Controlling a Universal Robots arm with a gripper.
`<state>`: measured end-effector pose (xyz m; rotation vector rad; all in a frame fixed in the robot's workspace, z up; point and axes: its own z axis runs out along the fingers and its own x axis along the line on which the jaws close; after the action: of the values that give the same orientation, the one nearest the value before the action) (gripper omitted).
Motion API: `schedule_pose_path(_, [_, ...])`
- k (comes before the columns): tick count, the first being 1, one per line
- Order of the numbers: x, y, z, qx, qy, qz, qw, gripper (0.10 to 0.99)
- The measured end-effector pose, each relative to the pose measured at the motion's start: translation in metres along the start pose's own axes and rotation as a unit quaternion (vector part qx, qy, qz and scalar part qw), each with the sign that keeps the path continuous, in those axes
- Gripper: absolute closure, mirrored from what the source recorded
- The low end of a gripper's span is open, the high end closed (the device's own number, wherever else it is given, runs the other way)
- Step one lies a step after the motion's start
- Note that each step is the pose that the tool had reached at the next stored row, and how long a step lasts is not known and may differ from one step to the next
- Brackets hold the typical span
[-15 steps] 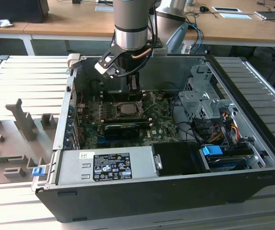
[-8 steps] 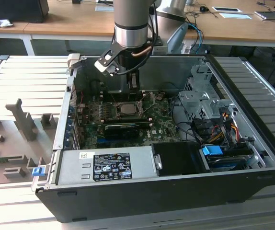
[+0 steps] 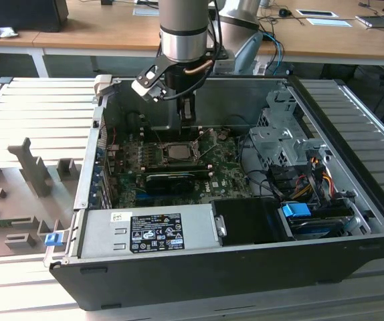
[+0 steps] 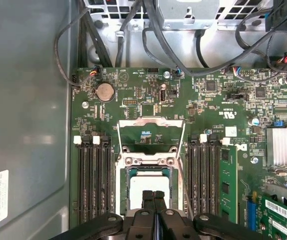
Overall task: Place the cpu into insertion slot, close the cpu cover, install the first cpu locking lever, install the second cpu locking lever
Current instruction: 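Close the cpu cover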
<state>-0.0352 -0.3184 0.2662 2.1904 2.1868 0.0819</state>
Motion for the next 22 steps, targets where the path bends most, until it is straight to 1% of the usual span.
schedule_pose_path(2, [0.0002,0.0002,-0.0038,0.0,-0.0001,0.0,1.0,0.98])
schedule_pose_path(5, [0.0002,0.0004,-0.0058,0.0,-0.0001,0.0,1.0,0.98])
schedule_pose_path(6, [0.0003,0.0007,-0.0059,-0.0001,0.0,0.0,1.0,0.98])
schedule_pose_path(10, [0.0003,0.0065,-0.0057,0.0,-0.0001,0.0,1.0,0.98])
schedule_pose_path(22, [0.0007,0.0141,-0.0057,0.0,-0.0002,0.0,1.0,0.98])
